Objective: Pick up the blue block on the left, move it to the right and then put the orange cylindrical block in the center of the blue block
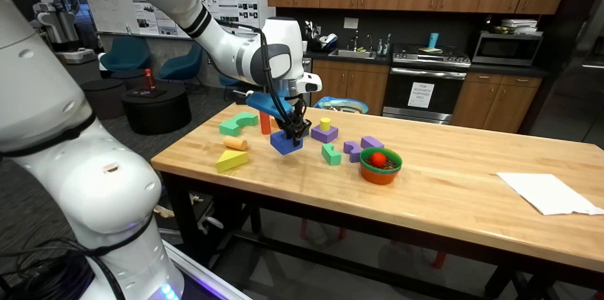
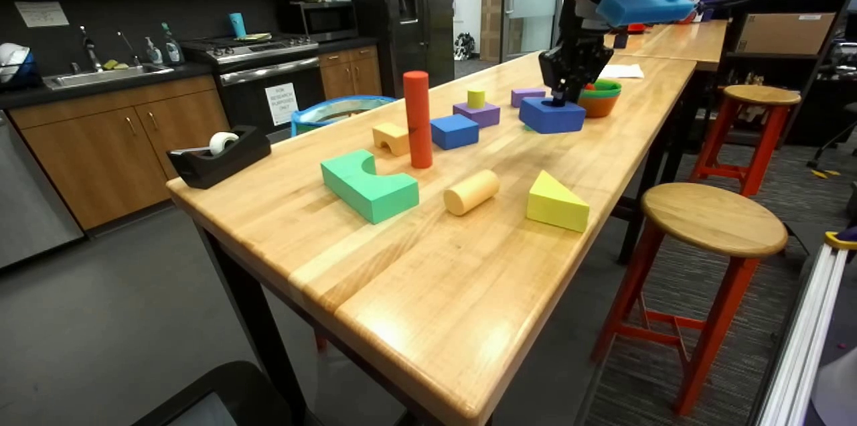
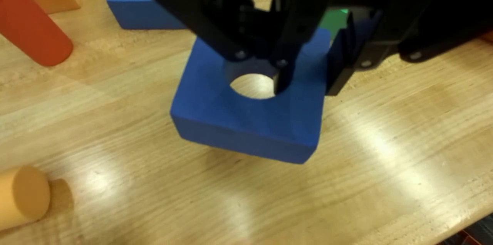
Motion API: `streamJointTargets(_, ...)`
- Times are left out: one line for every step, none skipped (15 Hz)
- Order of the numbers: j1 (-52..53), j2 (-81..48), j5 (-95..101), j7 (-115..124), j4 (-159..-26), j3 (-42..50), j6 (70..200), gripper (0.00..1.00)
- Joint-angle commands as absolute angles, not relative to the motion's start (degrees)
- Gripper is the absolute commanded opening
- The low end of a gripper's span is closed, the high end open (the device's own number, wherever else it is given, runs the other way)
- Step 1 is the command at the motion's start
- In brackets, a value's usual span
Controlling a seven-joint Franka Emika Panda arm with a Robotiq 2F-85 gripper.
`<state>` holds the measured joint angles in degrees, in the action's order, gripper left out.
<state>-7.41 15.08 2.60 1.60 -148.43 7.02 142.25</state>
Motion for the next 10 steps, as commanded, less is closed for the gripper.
streamJointTargets(-7.8,12.6,4.5,2.2,-146.9,6.1,142.1,0.56)
streamJointTargets(-7.7,12.3,4.7,2.1,-146.7,6.0,142.3,0.61)
streamJointTargets(-7.6,12.1,4.6,2.0,-146.7,6.0,142.3,0.67)
streamJointTargets(-7.6,11.9,4.6,2.0,-146.5,5.9,142.3,0.74)
streamJointTargets(-7.5,11.8,4.5,2.0,-146.5,5.9,142.4,0.80)
streamJointTargets(-7.5,11.9,4.5,2.0,-146.6,5.8,142.6,0.88)
streamJointTargets(-7.3,12.6,4.6,1.9,-147.2,5.6,142.8,0.94)
streamJointTargets(-7.0,13.2,4.4,1.7,-147.6,5.4,142.9,0.99)
streamJointTargets(-6.7,13.9,4.6,1.6,-148.1,5.0,143.1,1.00)
streamJointTargets(-6.3,14.7,5.1,1.7,-148.7,4.3,143.5,1.00)
